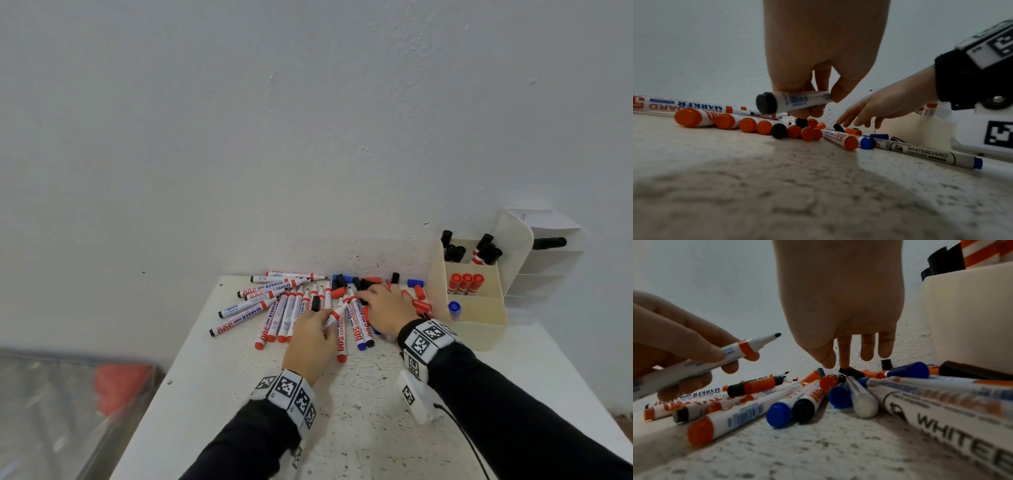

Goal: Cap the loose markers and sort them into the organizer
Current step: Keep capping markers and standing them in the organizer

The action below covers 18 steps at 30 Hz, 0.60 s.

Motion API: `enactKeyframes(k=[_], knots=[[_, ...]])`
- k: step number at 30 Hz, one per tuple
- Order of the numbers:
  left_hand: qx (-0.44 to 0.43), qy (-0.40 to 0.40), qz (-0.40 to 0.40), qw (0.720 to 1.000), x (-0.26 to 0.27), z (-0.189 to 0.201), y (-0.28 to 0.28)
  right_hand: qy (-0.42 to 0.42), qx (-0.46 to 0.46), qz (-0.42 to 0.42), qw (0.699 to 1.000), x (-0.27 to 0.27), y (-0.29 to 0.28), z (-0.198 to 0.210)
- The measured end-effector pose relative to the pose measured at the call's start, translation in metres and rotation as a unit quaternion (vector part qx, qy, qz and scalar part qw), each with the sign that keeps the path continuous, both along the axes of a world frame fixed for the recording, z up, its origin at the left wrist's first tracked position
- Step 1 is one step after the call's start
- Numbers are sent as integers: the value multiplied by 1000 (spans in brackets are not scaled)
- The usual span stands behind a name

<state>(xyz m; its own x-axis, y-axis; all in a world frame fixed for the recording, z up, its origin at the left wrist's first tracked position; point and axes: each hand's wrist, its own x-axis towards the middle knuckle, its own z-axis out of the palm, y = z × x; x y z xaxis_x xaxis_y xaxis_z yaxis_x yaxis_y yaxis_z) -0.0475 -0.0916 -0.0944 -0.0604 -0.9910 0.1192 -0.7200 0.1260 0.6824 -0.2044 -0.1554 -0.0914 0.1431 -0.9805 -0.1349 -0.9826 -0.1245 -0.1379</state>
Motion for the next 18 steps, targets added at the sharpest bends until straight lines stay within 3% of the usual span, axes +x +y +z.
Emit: enactKeyframes(k=[10,18], knots=[[-7,18,-7,1000,-7,-7,1,74,25,28,997,1,-4,-4],[-16,35,-1,999,-9,-9,3,66,-43,29,997,4,-6,-11]])
